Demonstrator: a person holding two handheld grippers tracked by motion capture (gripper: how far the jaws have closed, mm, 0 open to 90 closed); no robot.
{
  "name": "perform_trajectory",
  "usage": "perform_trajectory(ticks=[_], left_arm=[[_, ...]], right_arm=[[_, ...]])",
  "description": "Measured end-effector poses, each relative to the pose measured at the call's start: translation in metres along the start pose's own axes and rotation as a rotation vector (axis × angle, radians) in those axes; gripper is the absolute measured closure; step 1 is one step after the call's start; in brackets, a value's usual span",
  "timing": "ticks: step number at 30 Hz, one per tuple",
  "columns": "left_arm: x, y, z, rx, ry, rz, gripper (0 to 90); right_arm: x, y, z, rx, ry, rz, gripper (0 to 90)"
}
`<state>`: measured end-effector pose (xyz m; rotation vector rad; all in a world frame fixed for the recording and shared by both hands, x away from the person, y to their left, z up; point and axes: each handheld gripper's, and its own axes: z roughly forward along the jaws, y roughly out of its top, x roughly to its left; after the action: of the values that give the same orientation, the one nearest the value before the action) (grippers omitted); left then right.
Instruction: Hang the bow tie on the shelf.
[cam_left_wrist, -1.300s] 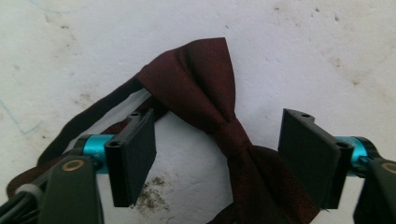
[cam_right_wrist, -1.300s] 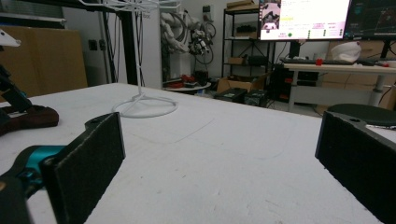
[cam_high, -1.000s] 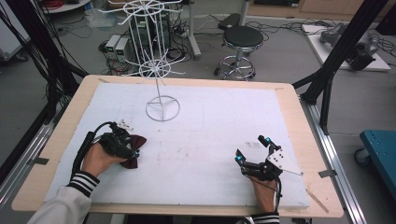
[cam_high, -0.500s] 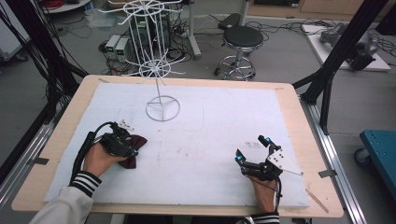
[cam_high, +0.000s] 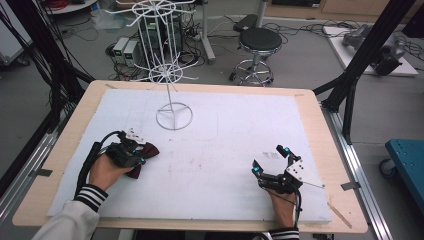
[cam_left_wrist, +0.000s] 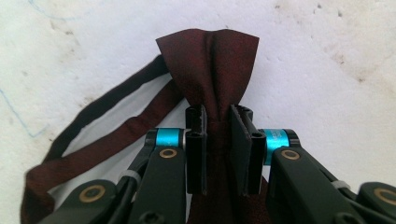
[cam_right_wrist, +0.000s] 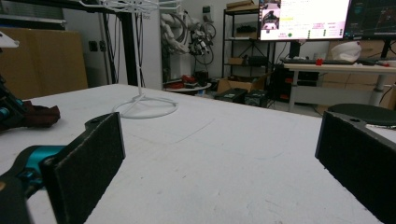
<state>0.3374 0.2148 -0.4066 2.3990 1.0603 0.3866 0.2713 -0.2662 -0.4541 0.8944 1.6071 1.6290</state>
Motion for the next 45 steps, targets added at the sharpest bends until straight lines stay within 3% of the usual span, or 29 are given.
perform_trajectory(ticks=[5, 11, 16, 18, 20, 24, 29, 31, 32, 38, 45], left_arm=[[0.002, 0.0, -0.009, -0.079, -0.008, -0.015, 76.4], [0.006, -0.002, -0.018, -0.136, -0.022, -0.026, 76.5], [0.012, -0.004, -0.03, -0.228, -0.033, -0.065, 76.5], [0.013, -0.004, -0.032, -0.24, -0.033, -0.067, 76.5], [0.014, -0.006, -0.038, -0.3, -0.02, -0.067, 76.5], [0.016, -0.006, -0.044, -0.347, -0.007, -0.069, 76.6], [0.022, -0.005, -0.057, -0.446, -0.027, -0.121, 76.7], [0.024, -0.005, -0.059, -0.46, -0.036, -0.131, 76.7], [0.028, -0.005, -0.063, -0.495, -0.051, -0.159, 76.7], [0.034, -0.004, -0.072, -0.545, -0.047, -0.184, 76.7], [0.043, 0.005, -0.085, -0.583, -0.009, -0.19, 76.8]], right_arm=[[0.0, 0.0, 0.0, 0.0, -0.002, -0.002, 0.7], [0.0, 0.0, 0.0, 0.002, -0.001, 0.003, 0.7], [0.0, 0.0, 0.0, 0.004, -0.001, -0.001, 0.7], [0.0, 0.0, 0.0, 0.004, -0.001, -0.001, 0.7], [0.0, 0.0, 0.0, 0.004, -0.001, -0.002, 0.7], [0.0, 0.0, 0.0, 0.005, -0.001, -0.001, 0.7], [0.0, 0.0, 0.0, 0.002, -0.001, -0.004, 0.7], [0.001, 0.0, 0.0, 0.005, 0.0, 0.002, 0.7], [0.001, 0.0, 0.0, 0.006, -0.001, 0.001, 0.7], [0.001, 0.0, 0.0, 0.006, 0.0, 0.001, 0.7], [0.001, 0.0, 0.0, 0.007, -0.001, 0.002, 0.7]])
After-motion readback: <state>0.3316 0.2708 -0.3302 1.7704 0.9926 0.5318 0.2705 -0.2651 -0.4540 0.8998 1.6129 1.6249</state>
